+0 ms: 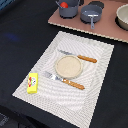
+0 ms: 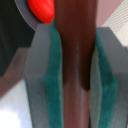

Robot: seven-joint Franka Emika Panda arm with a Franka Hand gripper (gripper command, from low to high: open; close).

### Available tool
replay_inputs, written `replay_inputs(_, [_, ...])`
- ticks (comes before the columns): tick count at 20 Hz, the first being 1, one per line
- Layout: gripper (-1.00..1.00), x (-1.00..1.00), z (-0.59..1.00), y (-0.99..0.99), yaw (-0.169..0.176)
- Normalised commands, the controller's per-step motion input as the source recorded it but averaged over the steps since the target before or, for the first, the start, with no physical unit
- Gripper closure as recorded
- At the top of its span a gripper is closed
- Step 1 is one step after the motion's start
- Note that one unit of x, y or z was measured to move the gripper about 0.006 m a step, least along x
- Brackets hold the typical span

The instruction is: Interact with the objects in diverse but meaningful ways.

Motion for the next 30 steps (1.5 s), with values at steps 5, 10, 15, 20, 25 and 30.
replay_inputs(5, [1.0, -0.01, -0.38, 0.1, 0.0])
replay_inputs(10, [1.0, 0.0, -0.34, 0.08, 0.0])
replay_inputs(15, [1.0, 0.0, -0.34, 0.05, 0.0])
replay_inputs(20, [1.0, 0.0, -0.33, 0.03, 0.0])
replay_inputs(25, [1.0, -0.01, -0.35, 0.0, 0.0])
replay_inputs(30, [1.0, -0.03, -0.35, 0.0, 0.0])
